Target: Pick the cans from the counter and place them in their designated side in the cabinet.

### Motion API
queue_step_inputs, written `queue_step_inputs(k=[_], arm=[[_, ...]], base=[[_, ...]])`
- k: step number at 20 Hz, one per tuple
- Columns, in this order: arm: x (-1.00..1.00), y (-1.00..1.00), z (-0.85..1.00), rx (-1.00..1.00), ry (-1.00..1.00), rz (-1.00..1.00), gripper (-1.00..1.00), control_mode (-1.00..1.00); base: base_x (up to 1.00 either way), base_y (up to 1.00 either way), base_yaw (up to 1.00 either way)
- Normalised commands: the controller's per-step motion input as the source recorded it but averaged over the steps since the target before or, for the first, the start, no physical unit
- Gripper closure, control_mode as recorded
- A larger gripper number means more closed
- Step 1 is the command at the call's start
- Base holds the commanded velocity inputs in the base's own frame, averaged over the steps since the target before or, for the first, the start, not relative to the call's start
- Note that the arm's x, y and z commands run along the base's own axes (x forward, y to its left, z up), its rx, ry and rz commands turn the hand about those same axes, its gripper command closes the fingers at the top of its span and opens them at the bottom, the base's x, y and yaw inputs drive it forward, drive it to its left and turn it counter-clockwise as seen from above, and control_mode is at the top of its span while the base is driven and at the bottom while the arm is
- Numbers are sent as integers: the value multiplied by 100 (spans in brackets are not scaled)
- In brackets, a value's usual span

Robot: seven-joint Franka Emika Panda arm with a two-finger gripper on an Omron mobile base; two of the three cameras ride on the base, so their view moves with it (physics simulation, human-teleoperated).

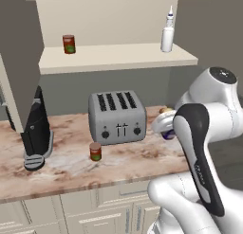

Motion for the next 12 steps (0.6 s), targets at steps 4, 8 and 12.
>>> queue_step_inputs(k=[4, 8, 12], arm=[[-16, 0, 27, 0, -8, 5, 100, -100], [-12, 4, 25, 0, -10, 5, 100, -100], [-14, 1, 23, 0, -13, 5, 100, -100]], base=[[0, 0, 0], [0, 0, 0], [0, 0, 0]])
